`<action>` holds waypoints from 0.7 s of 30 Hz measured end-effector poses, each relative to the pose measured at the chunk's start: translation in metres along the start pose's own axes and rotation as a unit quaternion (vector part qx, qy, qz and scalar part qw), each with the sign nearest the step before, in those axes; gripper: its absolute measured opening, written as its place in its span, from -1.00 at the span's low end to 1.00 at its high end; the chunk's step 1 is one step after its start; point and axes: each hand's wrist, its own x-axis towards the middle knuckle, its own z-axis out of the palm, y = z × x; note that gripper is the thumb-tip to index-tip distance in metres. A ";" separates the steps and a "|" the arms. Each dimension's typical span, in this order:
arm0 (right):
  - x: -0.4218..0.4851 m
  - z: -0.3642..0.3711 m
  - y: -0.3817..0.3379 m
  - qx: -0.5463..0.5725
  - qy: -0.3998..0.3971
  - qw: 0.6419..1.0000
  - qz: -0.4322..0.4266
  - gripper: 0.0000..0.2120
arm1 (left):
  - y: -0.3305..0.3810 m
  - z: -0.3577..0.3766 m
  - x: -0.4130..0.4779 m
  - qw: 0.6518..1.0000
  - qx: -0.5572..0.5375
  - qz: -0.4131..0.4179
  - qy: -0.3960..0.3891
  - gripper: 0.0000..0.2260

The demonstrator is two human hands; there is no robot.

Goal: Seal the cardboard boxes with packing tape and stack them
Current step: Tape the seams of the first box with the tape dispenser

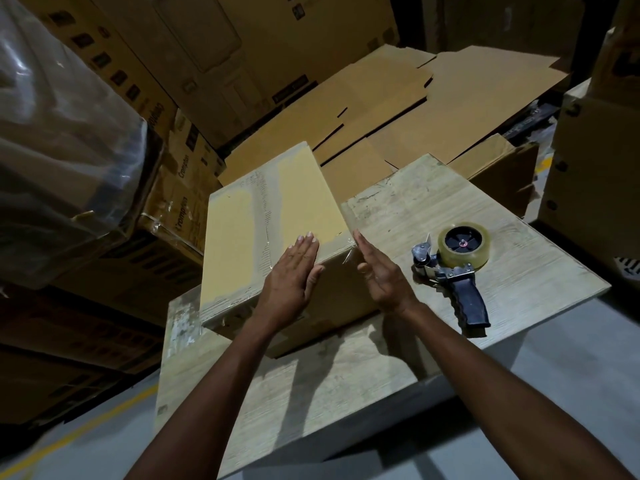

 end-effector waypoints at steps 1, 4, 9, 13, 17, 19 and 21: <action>0.000 -0.004 0.000 0.010 0.019 1.000 0.002 -0.44 | -0.001 0.001 0.000 1.000 0.003 0.001 0.000 -0.45; 0.007 -0.008 -0.012 -0.003 0.137 0.990 0.043 -0.38 | -0.003 0.002 0.000 1.000 0.005 0.002 0.002 -0.45; 0.030 -0.015 -0.043 0.004 0.143 0.985 0.101 -0.54 | -0.001 0.003 0.001 1.000 0.018 0.000 -0.005 -0.44; 0.031 -0.019 -0.045 0.056 0.074 0.988 0.125 -0.61 | -0.004 0.002 0.001 1.000 0.014 0.008 -0.010 -0.44; 0.029 -0.029 -0.038 0.115 0.037 0.978 0.171 -0.70 | -0.004 0.001 0.001 1.000 0.007 0.019 -0.003 -0.44; 0.028 -0.033 -0.034 0.150 0.016 0.970 0.189 -0.73 | -0.005 0.001 0.001 1.000 0.007 0.025 0.000 -0.45; 0.030 -0.035 -0.031 0.191 0.002 0.959 0.209 -0.74 | -0.005 0.002 0.001 0.999 0.006 0.035 0.011 -0.46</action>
